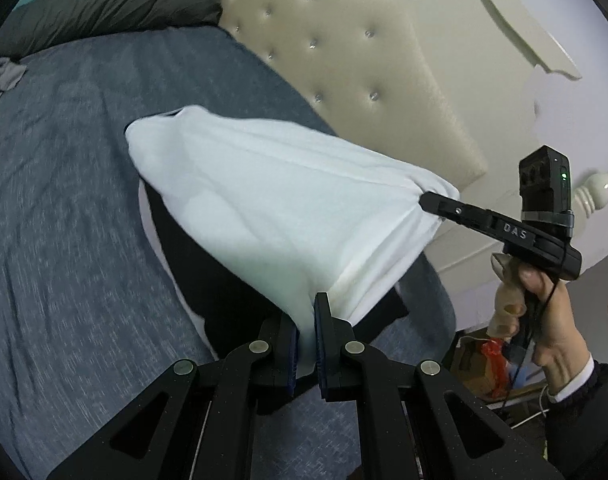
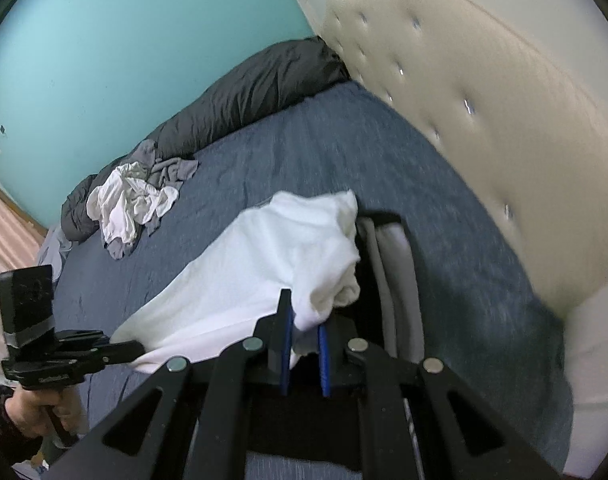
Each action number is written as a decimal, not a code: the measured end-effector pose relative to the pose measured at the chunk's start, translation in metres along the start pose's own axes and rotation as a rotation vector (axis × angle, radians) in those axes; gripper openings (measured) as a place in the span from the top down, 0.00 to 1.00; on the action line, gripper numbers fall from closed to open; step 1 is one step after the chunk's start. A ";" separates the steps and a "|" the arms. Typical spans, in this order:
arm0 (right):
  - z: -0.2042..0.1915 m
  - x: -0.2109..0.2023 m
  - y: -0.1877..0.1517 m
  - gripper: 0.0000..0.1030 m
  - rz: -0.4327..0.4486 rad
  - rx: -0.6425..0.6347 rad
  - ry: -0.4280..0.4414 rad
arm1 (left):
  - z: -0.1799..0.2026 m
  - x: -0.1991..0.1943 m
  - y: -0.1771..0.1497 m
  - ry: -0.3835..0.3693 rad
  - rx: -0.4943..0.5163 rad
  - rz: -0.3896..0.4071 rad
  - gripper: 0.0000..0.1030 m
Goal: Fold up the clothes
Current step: 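Lift the polo strip with both grippers and carry it toward the dark folded stack, then lower the polo onto the dark folded stack with both grippers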
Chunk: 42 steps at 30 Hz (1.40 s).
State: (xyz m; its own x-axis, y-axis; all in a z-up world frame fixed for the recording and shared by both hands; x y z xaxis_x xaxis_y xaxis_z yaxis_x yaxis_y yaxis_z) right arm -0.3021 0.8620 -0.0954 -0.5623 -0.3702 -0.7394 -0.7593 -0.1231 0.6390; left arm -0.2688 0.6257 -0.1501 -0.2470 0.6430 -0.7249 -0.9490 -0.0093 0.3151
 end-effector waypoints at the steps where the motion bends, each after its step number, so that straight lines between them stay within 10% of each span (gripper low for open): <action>1: -0.001 0.001 -0.006 0.90 -0.007 0.003 0.002 | -0.002 0.002 -0.004 0.005 0.000 -0.003 0.93; 22: 0.016 0.022 -0.088 0.91 -0.068 0.122 0.042 | -0.050 0.036 -0.049 0.034 -0.062 -0.075 0.96; 42: 0.008 0.003 -0.096 0.92 -0.026 0.140 0.098 | -0.063 0.016 -0.049 0.012 -0.029 -0.100 0.97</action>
Point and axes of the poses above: each gripper's, at about its wrist camera, not at the fingertips, and x roughly the way its jaws point, z to its right, y to its top, the point moved 2 cm from there along x, roughly the way its jaws point, and after that the axes turned 15 degrees about -x, right-handed, at the moved point
